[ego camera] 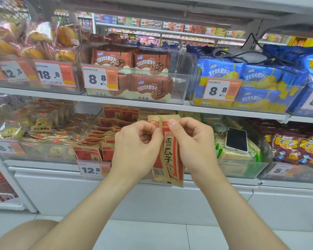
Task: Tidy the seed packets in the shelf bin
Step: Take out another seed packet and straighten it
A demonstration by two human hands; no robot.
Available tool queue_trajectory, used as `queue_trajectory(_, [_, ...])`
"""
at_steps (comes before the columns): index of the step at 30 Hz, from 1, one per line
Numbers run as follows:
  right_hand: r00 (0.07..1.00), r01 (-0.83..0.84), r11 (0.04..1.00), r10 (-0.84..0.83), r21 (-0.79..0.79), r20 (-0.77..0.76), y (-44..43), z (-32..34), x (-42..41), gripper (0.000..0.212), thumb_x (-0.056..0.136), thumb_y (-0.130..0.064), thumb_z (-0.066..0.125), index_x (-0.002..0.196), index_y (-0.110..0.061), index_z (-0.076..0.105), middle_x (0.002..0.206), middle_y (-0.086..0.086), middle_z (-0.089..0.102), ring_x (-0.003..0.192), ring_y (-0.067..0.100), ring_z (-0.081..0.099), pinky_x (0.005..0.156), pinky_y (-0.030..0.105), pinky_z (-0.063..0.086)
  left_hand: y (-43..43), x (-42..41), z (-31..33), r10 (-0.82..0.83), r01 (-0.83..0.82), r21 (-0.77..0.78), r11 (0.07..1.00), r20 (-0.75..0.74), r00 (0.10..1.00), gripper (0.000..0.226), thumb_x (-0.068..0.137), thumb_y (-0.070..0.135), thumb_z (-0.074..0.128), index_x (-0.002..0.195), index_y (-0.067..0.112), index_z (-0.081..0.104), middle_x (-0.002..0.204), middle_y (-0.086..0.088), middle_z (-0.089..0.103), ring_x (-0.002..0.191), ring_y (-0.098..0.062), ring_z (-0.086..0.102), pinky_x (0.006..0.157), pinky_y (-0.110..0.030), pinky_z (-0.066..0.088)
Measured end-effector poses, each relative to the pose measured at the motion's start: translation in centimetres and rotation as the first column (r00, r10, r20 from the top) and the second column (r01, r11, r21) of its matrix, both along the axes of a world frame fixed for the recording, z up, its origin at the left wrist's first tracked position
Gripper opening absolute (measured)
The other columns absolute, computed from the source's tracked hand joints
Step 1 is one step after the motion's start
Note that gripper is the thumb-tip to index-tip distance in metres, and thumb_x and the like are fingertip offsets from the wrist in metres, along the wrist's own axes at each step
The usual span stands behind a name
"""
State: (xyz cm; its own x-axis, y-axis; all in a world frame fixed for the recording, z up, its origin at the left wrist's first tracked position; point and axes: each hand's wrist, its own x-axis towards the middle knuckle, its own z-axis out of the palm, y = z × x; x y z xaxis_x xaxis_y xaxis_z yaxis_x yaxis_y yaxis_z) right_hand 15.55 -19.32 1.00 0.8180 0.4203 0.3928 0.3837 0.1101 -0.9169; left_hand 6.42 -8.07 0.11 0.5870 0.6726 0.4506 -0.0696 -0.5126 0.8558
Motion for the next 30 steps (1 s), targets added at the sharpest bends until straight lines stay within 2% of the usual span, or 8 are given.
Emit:
queue_trajectory(4, [0.965, 0.126, 0.99, -0.136, 0.059, 0.224, 0.5, -0.8, -0.5, 0.026, 0.103, -0.032, 0.066, 0.083, -0.016, 0.073, 0.072, 0.008, 0.072, 0.067, 0.036, 0.066, 0.063, 0.051, 0.056, 0.5, -0.1, 0.3, -0.098, 0.103, -0.093, 0.99, 0.056, 0.994, 0.017, 0.099, 0.014, 0.074, 0.083, 0.016, 0.08, 0.07, 0.009, 0.075, 0.062, -0.001, 0.067, 0.062, -0.019, 0.052])
queue_trajectory(8, [0.944, 0.162, 0.983, -0.181, 0.092, 0.274, 0.7, -1.0, -0.5, 0.024, 0.107, -0.029, 0.064, 0.088, -0.016, 0.073, 0.076, 0.003, 0.073, 0.069, 0.031, 0.067, 0.064, 0.051, 0.054, 0.7, -0.3, 0.5, -0.133, 0.14, -0.09, 0.986, 0.078, 0.988, 0.013, 0.1, 0.014, 0.075, 0.088, 0.015, 0.081, 0.074, 0.01, 0.077, 0.067, 0.002, 0.07, 0.064, -0.011, 0.051])
queue_trajectory(12, [0.973, 0.1, 0.995, -0.101, 0.015, 0.206, 0.8, -0.7, -0.4, 0.011, 0.104, -0.027, 0.069, 0.099, -0.02, 0.077, 0.086, -0.002, 0.079, 0.078, 0.022, 0.075, 0.073, 0.049, 0.062, 1.1, -0.3, 0.3, -0.037, 0.04, -0.032, 0.999, 0.077, 0.996, 0.009, 0.096, 0.02, 0.079, 0.088, 0.023, 0.08, 0.081, 0.012, 0.079, 0.077, -0.004, 0.076, 0.074, -0.025, 0.063])
queue_trajectory(15, [0.996, -0.027, 0.977, 0.045, -0.21, 0.08, 0.3, -0.2, -0.3, 0.013, 0.096, -0.031, 0.077, 0.109, -0.029, 0.078, 0.091, -0.01, 0.081, 0.082, 0.009, 0.077, 0.078, 0.045, 0.066, 2.2, -0.2, 0.2, 0.098, -0.09, -0.094, 0.991, 0.092, 0.991, 0.008, 0.093, 0.03, 0.082, 0.089, 0.025, 0.078, 0.082, 0.011, 0.08, 0.078, -0.01, 0.078, 0.08, -0.042, 0.067])
queue_trajectory(17, [0.989, -0.135, 0.914, 0.147, -0.383, 0.003, -0.1, 0.1, -0.3, 0.015, 0.097, -0.035, 0.077, 0.11, -0.029, 0.08, 0.087, -0.009, 0.082, 0.082, 0.007, 0.078, 0.081, 0.045, 0.066, 3.1, -0.4, 0.5, 0.164, -0.147, -0.162, 0.976, 0.102, 0.981, 0.016, 0.092, 0.038, 0.083, 0.095, 0.025, 0.075, 0.086, 0.008, 0.081, 0.079, -0.008, 0.079, 0.081, -0.045, 0.067])
queue_trajectory(19, [0.978, -0.208, 0.9, 0.196, -0.382, -0.07, -0.3, 0.1, -0.3, 0.015, 0.098, -0.032, 0.077, 0.112, -0.026, 0.08, 0.086, -0.004, 0.083, 0.084, 0.012, 0.08, 0.085, 0.049, 0.066, 3.7, -0.6, 0.7, 0.184, -0.171, -0.18, 0.969, 0.061, 0.981, 0.028, 0.09, 0.047, 0.083, 0.099, 0.026, 0.068, 0.092, 0.009, 0.08, 0.08, -0.001, 0.077, 0.081, -0.043, 0.067])
queue_trajectory(24, [0.999, -0.039, 0.966, 0.032, -0.255, -0.032, 0.1, -0.3, 0.2, 0.017, 0.103, -0.032, 0.071, 0.115, -0.023, 0.078, 0.084, -0.002, 0.082, 0.081, 0.015, 0.081, 0.078, 0.05, 0.067, 2.9, -1.2, 0.6, 0.004, -0.023, -0.073, 0.997, -0.248, 0.969, 0.047, 0.08, 0.07, 0.08, 0.086, 0.024, 0.072, 0.092, 0.014, 0.079, 0.085, -0.007, 0.076, 0.065, -0.04, 0.062])
queue_trajectory(30, [0.993, 0.114, 0.974, -0.109, -0.197, 0.035, 0.2, -0.6, 0.5, 0.018, 0.102, -0.035, 0.071, 0.107, -0.021, 0.081, 0.078, -0.005, 0.081, 0.074, 0.014, 0.079, 0.073, 0.047, 0.067, 1.7, -1.1, 0.7, -0.251, 0.191, -0.246, 0.95, -0.239, 0.938, 0.044, 0.08, 0.052, 0.089, 0.091, 0.011, 0.076, 0.087, 0.006, 0.083, 0.082, -0.015, 0.081, 0.08, -0.05, 0.068])
